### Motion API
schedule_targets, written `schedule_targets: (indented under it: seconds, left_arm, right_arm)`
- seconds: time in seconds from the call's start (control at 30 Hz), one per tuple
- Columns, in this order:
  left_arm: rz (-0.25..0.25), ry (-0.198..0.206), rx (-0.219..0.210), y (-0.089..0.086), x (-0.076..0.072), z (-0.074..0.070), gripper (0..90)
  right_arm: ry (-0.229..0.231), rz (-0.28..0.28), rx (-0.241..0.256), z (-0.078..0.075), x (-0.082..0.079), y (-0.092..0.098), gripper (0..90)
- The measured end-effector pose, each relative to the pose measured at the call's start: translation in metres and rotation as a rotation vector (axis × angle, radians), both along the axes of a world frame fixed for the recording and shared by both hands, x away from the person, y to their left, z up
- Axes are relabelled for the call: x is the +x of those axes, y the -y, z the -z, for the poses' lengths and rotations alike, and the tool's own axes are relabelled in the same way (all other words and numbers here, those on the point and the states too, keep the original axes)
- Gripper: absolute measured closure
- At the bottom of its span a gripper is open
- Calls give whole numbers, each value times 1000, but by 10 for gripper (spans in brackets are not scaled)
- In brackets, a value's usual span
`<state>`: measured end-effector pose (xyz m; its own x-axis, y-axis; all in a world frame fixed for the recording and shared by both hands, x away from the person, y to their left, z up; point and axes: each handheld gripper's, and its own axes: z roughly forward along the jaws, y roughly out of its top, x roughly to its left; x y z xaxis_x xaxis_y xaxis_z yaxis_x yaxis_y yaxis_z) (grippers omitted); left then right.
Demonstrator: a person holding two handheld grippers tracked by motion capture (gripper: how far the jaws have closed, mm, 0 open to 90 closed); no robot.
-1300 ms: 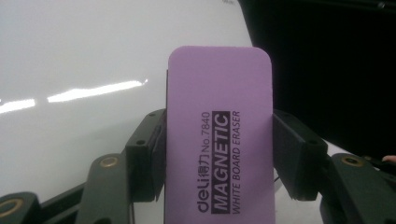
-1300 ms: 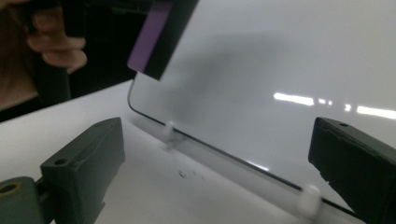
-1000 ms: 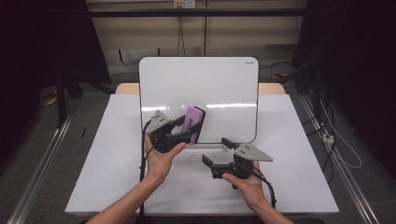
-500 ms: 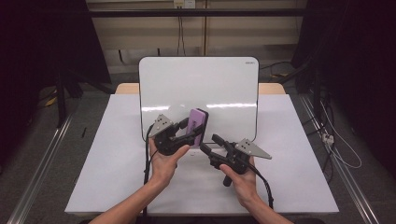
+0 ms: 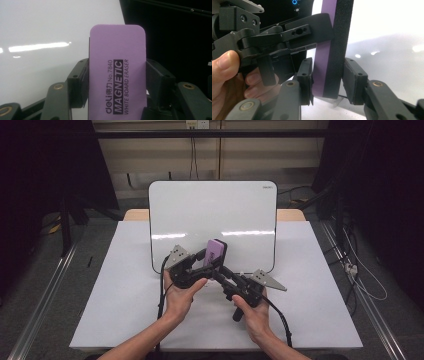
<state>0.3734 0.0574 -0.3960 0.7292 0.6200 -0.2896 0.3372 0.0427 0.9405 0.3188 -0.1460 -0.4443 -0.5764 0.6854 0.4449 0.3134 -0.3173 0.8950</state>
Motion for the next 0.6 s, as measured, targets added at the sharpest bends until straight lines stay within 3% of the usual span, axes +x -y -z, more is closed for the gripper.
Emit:
schedule_targets:
  seconds: [0.07, 0.27, 0.37, 0.47, 0.6]
  left_arm:
    - [3, -1, 4, 1, 1, 1, 411]
    - [11, -4, 27, 4, 4, 4, 385]
    - [-5, -20, 37, 2, 5, 4, 243]
    - [-5, -42, 43, -1, 6, 3, 165]
    - [-31, -57, 95, -7, 8, 2, 67]
  right_arm:
    - [-7, 4, 4, 0, 0, 1, 633]
    - [10, 13, -53, 1, 2, 5, 652]
    - [12, 20, -82, 1, 3, 8, 656]
    - [7, 27, -110, 2, 3, 13, 658]
    - [3, 43, -144, 2, 3, 21, 661]
